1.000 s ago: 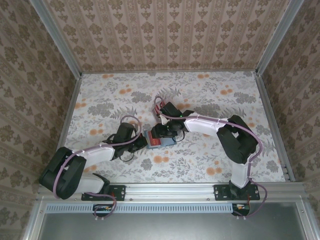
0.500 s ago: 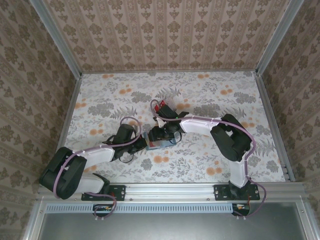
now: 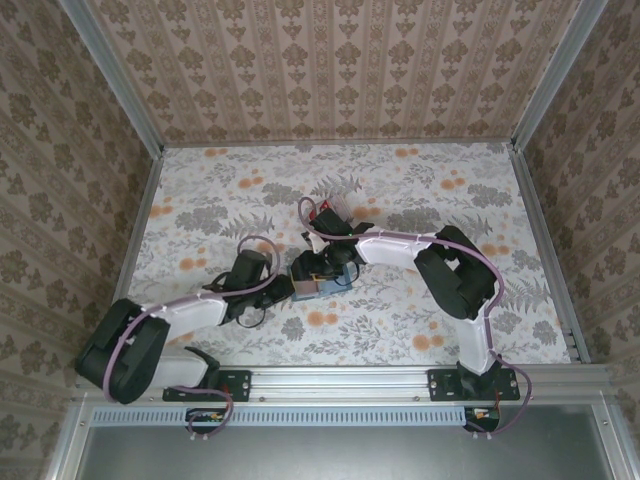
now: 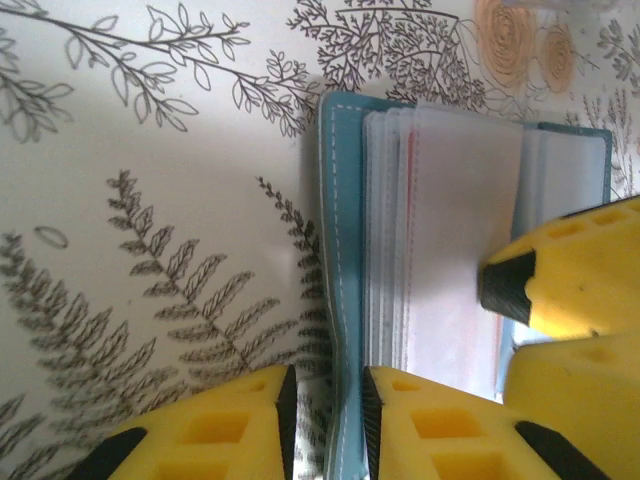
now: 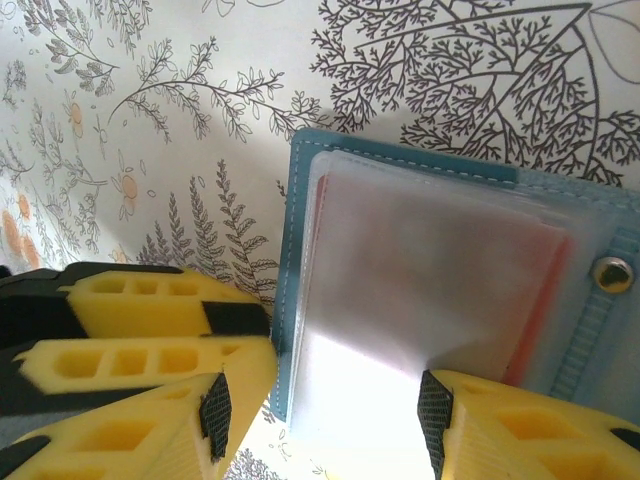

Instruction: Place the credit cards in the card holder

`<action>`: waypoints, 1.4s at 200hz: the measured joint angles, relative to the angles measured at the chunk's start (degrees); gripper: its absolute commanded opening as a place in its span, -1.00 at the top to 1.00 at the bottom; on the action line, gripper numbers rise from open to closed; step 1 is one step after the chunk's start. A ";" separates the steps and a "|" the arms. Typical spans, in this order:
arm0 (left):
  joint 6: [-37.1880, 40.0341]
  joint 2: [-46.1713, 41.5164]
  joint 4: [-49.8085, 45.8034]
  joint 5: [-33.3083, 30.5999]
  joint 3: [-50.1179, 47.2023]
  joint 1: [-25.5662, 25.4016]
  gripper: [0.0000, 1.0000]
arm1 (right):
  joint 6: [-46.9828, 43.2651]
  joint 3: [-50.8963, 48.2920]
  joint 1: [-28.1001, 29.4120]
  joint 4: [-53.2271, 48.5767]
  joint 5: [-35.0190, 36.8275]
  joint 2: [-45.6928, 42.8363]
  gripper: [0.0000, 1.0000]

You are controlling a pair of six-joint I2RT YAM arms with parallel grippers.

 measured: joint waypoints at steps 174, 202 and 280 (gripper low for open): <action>2.97 -16.72 -13.79 -3.13 -0.87 4.72 0.24 | -4.63 3.30 -6.60 -6.62 4.35 -9.03 -0.13; 3.04 -14.43 -13.14 -2.47 0.11 4.72 0.24 | -7.96 7.19 -10.32 -10.54 9.11 -9.18 -0.10; 3.87 -3.10 -7.69 -0.26 6.97 4.59 0.22 | -15.91 23.96 -10.75 -21.31 19.91 0.17 -0.02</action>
